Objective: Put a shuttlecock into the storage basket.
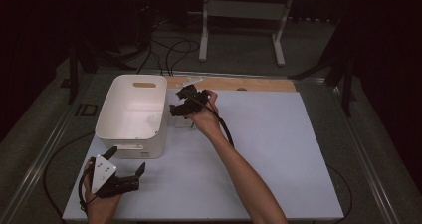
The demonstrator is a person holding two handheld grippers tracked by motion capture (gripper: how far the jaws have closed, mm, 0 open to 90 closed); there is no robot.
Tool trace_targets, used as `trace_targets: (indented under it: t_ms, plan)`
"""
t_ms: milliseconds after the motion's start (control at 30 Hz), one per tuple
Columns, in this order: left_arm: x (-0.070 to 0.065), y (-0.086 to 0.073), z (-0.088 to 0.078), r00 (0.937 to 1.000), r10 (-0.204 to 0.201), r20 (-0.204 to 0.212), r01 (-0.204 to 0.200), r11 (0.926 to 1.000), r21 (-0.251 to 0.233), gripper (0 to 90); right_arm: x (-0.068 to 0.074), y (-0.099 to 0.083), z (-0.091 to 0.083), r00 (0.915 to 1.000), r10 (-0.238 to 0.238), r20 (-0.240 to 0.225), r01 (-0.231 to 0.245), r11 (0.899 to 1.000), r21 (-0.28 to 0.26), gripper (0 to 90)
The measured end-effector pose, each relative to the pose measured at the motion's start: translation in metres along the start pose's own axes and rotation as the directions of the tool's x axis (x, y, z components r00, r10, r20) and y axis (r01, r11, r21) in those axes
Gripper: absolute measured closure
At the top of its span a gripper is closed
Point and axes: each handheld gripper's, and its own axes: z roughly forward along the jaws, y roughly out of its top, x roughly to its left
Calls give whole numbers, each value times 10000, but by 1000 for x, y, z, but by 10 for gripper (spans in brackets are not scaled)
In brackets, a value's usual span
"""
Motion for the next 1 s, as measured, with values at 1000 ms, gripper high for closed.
trace_targets:
  t_ms: [1000]
  plan:
    - [1,0,-1,10000,3,-14,-3,10000,-19,2,4,-9,21,9997,86,221,-97,9987,499,163]
